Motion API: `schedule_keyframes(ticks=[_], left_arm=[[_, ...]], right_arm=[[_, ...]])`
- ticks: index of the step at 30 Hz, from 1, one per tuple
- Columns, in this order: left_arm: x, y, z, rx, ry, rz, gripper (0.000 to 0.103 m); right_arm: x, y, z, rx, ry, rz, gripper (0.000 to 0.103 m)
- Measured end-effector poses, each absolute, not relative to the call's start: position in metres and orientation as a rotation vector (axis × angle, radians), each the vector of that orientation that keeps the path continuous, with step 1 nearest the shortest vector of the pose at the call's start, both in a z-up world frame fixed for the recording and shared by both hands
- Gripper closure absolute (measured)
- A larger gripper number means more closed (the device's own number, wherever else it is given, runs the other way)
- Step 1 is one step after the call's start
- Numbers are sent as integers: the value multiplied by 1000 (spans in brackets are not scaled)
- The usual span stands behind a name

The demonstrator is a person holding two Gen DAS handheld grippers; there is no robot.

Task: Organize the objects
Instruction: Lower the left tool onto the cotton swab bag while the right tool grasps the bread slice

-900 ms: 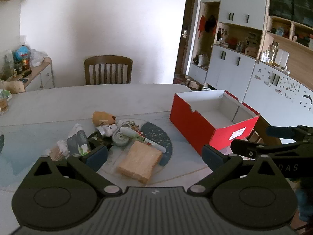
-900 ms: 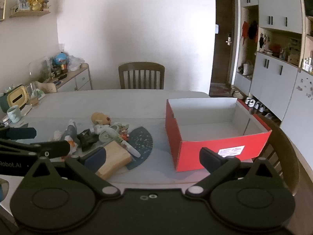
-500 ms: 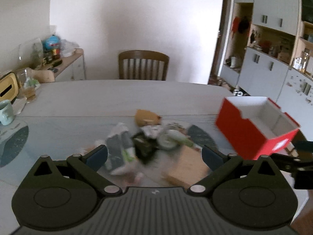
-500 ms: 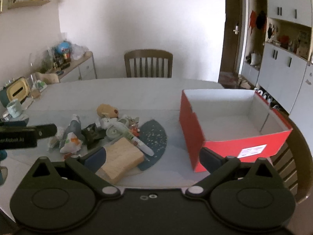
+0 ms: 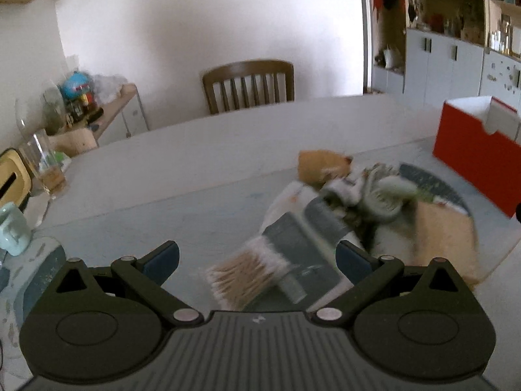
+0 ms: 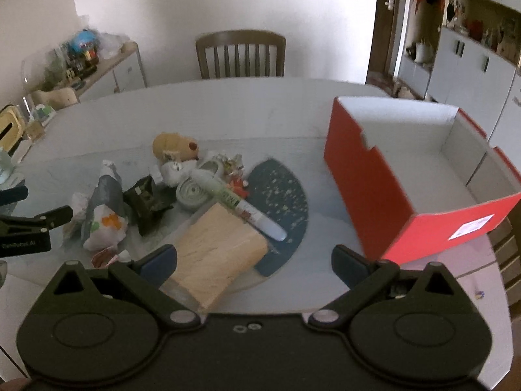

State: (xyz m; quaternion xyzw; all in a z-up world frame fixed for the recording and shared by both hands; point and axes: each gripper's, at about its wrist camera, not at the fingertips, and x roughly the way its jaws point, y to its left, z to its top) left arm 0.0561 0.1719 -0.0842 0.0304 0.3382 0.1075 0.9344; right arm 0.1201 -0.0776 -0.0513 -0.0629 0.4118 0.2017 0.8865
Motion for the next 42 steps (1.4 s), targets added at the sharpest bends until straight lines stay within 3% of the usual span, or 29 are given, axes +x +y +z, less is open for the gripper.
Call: schedule_keyframes(ticks=[14, 28, 42], left_arm=[[79, 233, -118, 94, 777, 47, 0], [94, 241, -141, 61, 835, -23, 1], [95, 241, -143, 49, 842, -20, 36]], right_arm=[[158, -19, -86, -165, 955, 391, 2], [186, -6, -121, -111, 1087, 291, 0], [177, -24, -135, -35, 1177, 304, 0]])
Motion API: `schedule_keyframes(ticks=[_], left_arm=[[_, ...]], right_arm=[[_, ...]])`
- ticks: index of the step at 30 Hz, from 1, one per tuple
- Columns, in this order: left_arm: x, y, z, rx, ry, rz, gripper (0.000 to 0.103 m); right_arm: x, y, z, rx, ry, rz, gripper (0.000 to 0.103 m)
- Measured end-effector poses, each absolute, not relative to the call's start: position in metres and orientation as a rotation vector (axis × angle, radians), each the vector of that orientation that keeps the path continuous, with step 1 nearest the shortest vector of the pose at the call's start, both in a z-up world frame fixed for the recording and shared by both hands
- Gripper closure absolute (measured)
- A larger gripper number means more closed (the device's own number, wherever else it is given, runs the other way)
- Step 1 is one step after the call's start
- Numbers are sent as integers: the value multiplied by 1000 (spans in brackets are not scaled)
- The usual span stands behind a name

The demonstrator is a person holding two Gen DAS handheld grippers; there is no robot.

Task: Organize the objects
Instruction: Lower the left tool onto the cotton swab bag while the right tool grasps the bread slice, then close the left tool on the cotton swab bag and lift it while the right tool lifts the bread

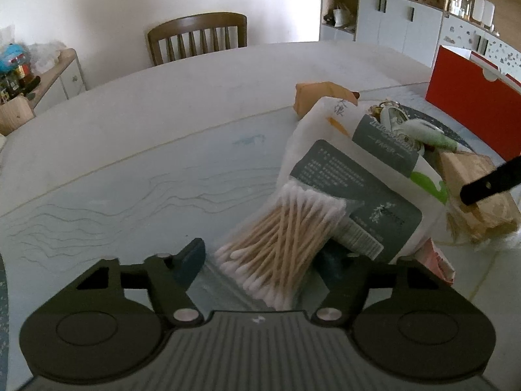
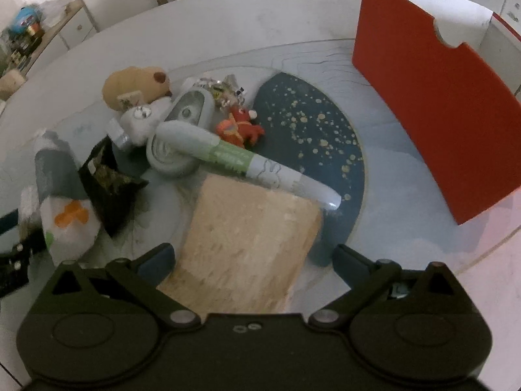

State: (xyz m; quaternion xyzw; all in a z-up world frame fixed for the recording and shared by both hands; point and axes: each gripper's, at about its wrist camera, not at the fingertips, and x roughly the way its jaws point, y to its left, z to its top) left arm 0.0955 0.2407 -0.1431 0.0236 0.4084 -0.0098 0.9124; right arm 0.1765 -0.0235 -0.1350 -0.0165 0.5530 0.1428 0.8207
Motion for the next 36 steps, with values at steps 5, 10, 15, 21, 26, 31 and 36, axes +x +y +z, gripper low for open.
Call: schedule_keyframes(ticks=[5, 10, 15, 21, 26, 31, 36], left_arm=[[92, 237, -142, 40, 833, 13, 47], [85, 232, -140, 13, 832, 32, 56], [75, 229, -136, -32, 836, 39, 61], [61, 225, -128, -76, 833, 52, 71], [48, 218, -112, -113, 816, 36, 78], [41, 202, -96, -118, 793, 15, 88], [41, 178, -91, -69, 796, 24, 92]], right_arm=[[166, -24, -130, -50, 1175, 356, 14], [160, -27, -124, -55, 1176, 394, 26], [152, -32, -116, -66, 1179, 420, 29], [138, -43, -102, -52, 1168, 449, 30], [125, -53, -83, -46, 1123, 461, 31], [118, -67, -63, -35, 1066, 469, 31], [121, -88, -50, -1, 1035, 472, 31]])
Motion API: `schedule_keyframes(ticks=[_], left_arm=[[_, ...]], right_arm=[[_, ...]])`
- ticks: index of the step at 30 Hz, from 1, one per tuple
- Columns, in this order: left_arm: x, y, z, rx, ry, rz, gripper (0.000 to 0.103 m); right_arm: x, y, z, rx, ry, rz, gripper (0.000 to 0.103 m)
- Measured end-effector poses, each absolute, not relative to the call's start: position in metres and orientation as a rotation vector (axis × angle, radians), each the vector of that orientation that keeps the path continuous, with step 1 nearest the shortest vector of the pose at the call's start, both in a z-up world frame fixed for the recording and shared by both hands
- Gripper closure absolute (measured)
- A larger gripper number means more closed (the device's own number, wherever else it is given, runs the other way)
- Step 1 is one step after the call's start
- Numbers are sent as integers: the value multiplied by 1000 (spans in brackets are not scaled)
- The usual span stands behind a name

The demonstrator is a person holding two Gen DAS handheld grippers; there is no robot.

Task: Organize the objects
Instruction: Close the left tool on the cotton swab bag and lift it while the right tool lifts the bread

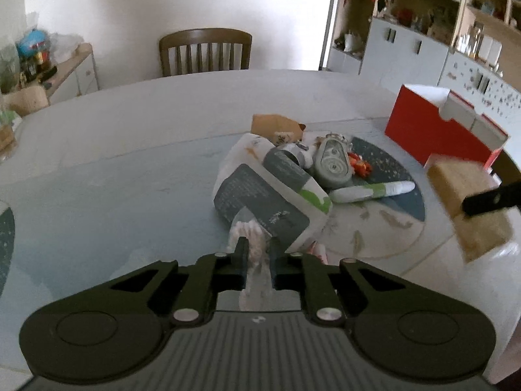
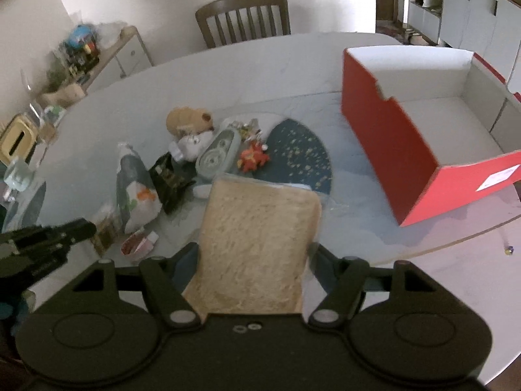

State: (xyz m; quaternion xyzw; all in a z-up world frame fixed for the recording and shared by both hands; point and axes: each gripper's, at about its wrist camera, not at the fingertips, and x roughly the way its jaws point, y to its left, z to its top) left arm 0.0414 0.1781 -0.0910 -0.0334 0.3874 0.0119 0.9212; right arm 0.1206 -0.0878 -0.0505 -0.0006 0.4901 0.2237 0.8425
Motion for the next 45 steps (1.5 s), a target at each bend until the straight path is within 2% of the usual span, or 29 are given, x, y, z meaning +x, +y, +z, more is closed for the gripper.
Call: schedule_keyframes(ticks=[6, 20, 26, 27, 29, 30, 31, 45], left_arm=[[36, 168, -81, -149, 795, 91, 94], [35, 106, -11, -165, 695, 100, 95], [37, 107, -5, -198, 740, 136, 94], [36, 108, -7, -196, 754, 141, 89], [34, 111, -11, -180, 773, 162, 71], [34, 113, -14, -176, 779, 167, 47], [34, 115, -18, -178, 792, 173, 30], [51, 123, -101, -101, 1000, 254, 29]], right_arm=[[128, -121, -36, 19, 1015, 491, 31], [169, -200, 4, 81, 945, 555, 31], [177, -226, 7, 104, 932, 568, 31], [178, -229, 7, 108, 932, 568, 31], [179, -235, 7, 117, 931, 569, 31], [179, -236, 7, 117, 928, 567, 31], [178, -238, 7, 116, 924, 566, 31], [178, -242, 2, 110, 938, 522, 31]])
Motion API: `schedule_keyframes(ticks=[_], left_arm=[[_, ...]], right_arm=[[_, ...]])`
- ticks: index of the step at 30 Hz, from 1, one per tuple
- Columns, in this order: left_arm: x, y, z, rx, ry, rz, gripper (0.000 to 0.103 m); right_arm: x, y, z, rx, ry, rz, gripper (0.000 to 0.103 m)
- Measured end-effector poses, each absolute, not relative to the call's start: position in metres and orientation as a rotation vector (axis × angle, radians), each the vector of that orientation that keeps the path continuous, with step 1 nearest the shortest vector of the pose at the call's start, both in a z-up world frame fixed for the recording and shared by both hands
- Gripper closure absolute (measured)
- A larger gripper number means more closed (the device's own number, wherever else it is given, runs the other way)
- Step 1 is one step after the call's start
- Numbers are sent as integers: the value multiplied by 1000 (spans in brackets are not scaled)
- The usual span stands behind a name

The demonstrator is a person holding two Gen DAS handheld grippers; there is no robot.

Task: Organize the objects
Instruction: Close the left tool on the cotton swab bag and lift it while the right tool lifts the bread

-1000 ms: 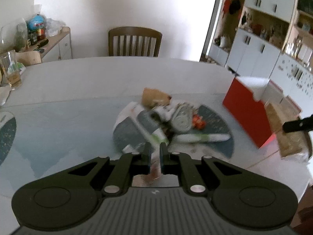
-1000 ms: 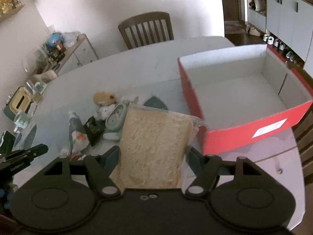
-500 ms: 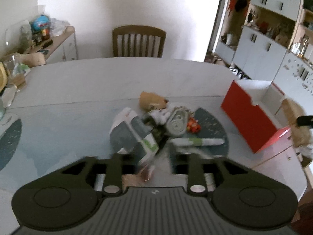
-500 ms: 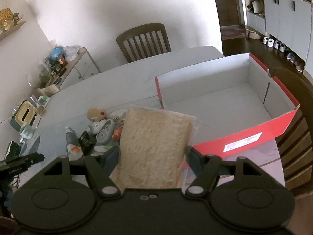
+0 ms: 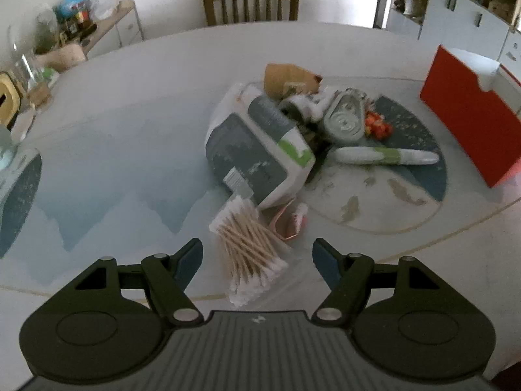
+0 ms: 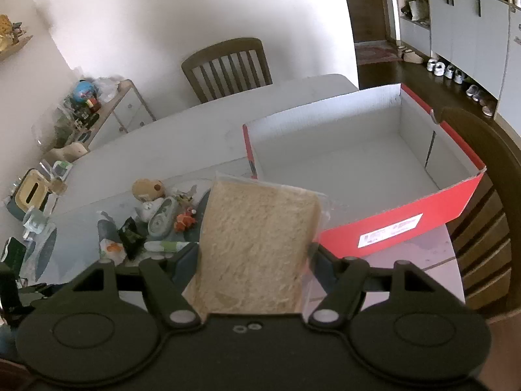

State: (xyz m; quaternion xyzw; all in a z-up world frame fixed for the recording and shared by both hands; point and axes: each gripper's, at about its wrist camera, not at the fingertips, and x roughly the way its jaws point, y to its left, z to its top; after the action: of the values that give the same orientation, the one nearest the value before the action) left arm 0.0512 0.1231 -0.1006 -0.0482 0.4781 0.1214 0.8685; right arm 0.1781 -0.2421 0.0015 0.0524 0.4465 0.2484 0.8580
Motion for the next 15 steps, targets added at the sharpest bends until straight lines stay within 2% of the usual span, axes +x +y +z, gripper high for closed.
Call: schedule_keyframes(ticks=[11, 14, 15], left_arm=[[58, 143, -128, -182, 1090, 287, 30], [55, 149, -129, -193, 1089, 297, 41], [54, 149, -129, -180, 1089, 311, 48]], right_arm=[[180, -234, -4, 97, 955, 497, 31], [181, -233, -5, 95, 958, 495, 31], [181, -232, -5, 94, 960, 494, 31]])
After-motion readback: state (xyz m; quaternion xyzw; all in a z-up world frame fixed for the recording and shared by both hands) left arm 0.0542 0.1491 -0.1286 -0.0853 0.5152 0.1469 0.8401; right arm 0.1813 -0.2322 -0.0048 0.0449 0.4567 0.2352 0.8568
